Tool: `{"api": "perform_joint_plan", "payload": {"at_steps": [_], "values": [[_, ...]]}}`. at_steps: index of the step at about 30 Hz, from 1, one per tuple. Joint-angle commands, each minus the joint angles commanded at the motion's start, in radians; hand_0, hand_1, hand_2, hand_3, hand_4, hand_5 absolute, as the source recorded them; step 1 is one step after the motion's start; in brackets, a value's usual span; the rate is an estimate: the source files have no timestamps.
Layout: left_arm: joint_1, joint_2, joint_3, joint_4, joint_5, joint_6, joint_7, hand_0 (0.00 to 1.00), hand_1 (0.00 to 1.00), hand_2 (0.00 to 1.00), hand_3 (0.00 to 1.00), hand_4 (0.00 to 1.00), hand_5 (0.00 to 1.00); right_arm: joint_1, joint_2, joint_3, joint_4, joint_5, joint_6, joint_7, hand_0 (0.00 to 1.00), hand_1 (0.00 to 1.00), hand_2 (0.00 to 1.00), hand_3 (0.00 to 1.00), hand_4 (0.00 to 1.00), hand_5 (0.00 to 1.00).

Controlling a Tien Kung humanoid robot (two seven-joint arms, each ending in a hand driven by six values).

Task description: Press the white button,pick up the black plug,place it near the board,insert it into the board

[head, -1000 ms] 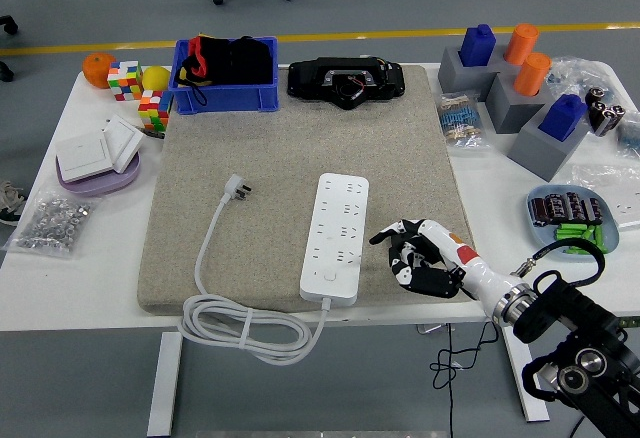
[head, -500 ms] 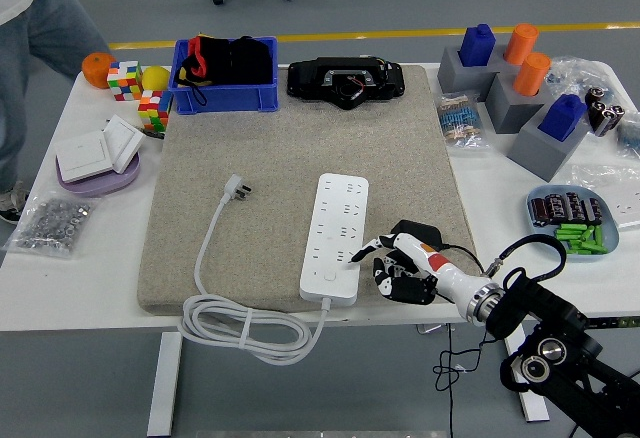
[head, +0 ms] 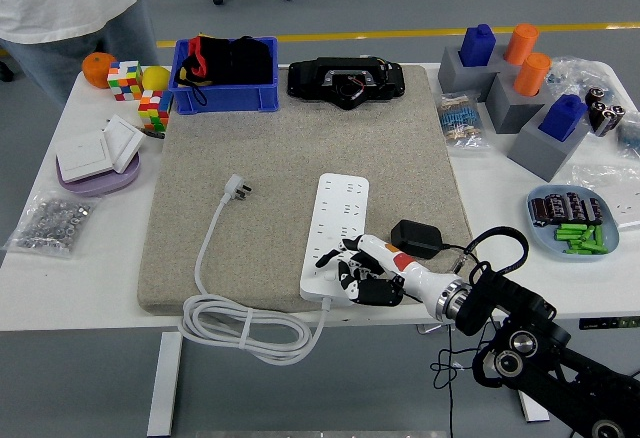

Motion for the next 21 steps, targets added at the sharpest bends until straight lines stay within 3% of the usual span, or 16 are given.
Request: {"api": "perform_joint_plan", "payload": {"at_steps": [21], "values": [[0.001, 0.000, 0.005, 0.000, -0.004, 0.000, 0.001, 0.773, 0.710, 0.668, 0.736, 0.661, 0.533, 0.011, 0.003, -0.038, -0.078, 0.014, -0.009, 0.021, 0.002, 0.002, 0.137, 0.641, 0.227, 0.002]]}}
